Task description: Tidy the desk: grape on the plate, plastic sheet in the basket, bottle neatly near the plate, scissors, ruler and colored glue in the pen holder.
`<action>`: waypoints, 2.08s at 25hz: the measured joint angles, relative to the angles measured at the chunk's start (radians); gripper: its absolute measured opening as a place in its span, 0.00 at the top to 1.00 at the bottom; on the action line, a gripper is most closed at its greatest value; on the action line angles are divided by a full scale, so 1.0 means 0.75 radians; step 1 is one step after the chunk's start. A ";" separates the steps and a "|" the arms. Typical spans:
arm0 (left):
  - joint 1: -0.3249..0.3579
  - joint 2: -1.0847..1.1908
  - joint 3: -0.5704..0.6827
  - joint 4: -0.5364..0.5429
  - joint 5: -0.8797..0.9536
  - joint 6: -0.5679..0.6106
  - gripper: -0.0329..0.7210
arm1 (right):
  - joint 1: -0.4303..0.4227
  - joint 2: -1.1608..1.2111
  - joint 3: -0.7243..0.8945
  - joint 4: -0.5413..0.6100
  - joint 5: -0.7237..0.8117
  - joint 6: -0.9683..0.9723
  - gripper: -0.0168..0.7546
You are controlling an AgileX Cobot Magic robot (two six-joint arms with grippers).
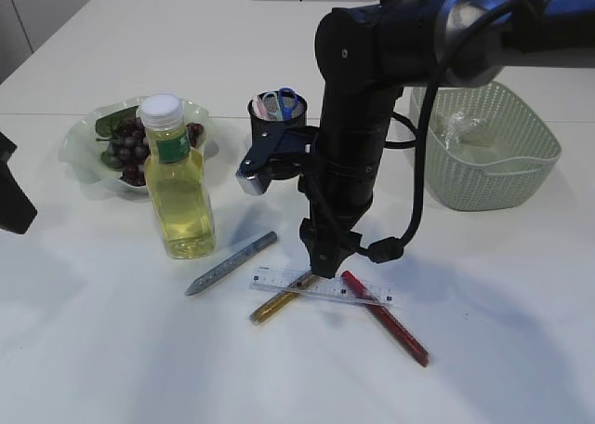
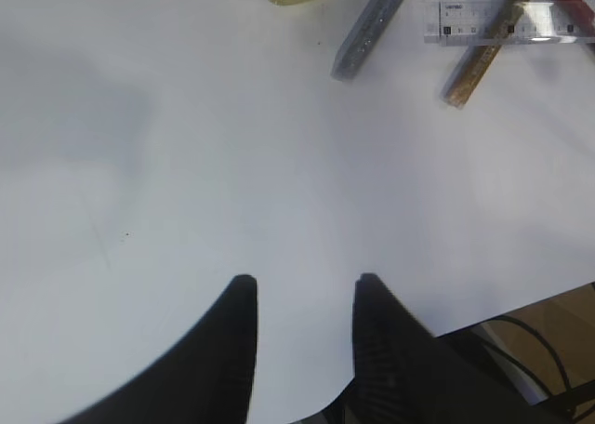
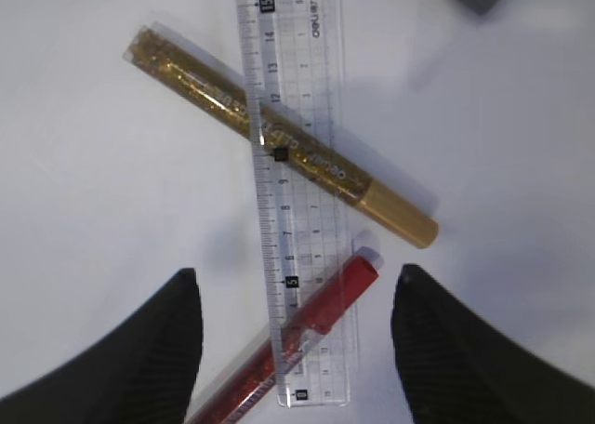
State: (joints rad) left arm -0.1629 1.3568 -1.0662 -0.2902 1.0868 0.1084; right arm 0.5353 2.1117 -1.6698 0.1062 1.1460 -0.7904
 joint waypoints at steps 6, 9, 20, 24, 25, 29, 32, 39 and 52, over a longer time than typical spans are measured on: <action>0.000 0.000 0.000 0.000 0.000 0.000 0.62 | 0.000 0.000 0.043 0.029 -0.019 -0.020 0.33; 0.000 0.000 0.000 0.000 0.000 0.000 0.63 | 0.000 0.000 0.076 0.022 -0.041 -0.021 0.33; 0.000 0.000 0.000 0.000 0.000 0.000 0.63 | 0.000 0.038 0.090 0.034 -0.110 -0.021 0.33; 0.000 0.000 0.000 0.000 0.000 0.000 0.63 | 0.000 0.044 0.092 0.041 -0.112 -0.021 0.33; 0.000 0.000 0.000 0.000 0.000 0.000 0.63 | 0.000 0.050 0.092 0.047 -0.110 -0.021 0.33; 0.000 0.000 0.000 0.000 0.000 0.000 0.63 | 0.000 0.082 0.092 0.062 -0.113 -0.021 0.33; 0.000 0.000 0.000 0.000 0.000 0.000 0.64 | 0.000 0.104 0.092 0.068 -0.113 -0.021 0.33; 0.000 0.000 0.000 0.000 0.000 0.000 0.64 | 0.000 0.113 0.092 0.068 -0.115 -0.021 0.33; 0.000 0.000 0.000 0.000 0.000 0.000 0.64 | 0.000 0.133 0.092 0.068 -0.118 -0.021 0.37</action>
State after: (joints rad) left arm -0.1629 1.3568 -1.0662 -0.2902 1.0868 0.1084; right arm 0.5353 2.2116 -1.6006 0.1568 1.0573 -0.8064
